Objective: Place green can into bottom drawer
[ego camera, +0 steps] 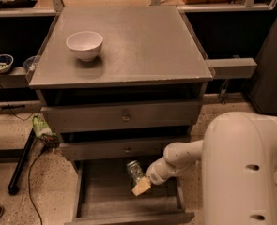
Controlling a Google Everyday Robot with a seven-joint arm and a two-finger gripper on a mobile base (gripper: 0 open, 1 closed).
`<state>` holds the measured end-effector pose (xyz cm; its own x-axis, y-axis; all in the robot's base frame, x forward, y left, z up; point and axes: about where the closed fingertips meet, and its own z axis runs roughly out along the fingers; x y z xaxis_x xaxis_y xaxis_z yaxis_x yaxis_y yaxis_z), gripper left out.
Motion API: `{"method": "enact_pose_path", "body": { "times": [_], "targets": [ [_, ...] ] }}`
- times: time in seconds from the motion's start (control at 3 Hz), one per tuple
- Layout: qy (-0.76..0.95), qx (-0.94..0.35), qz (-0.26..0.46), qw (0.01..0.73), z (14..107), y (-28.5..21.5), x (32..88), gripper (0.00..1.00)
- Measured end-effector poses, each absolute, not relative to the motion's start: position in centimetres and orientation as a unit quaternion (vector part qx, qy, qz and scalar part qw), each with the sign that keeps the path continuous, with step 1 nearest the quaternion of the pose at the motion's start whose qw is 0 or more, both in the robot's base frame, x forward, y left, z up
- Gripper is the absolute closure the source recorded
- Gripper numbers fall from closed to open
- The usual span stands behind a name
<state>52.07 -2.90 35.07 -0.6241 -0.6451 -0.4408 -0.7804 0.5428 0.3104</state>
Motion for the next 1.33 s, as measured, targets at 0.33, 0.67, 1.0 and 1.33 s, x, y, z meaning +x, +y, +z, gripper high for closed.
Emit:
{"method": "enact_pose_path", "body": {
  "times": [0.33, 0.67, 1.0, 1.33],
  "targets": [
    [0.872, -0.403, 0.250, 0.121, 32.7, -2.4, 52.2, 1.00],
    [0.873, -0.402, 0.250, 0.120, 32.4, -2.4, 52.2, 1.00],
    [0.884, -0.397, 0.220, 0.116, 31.8, -2.3, 52.0, 1.00],
    [0.899, -0.382, 0.189, 0.103, 30.3, -2.9, 51.9, 1.00]
  ]
}}
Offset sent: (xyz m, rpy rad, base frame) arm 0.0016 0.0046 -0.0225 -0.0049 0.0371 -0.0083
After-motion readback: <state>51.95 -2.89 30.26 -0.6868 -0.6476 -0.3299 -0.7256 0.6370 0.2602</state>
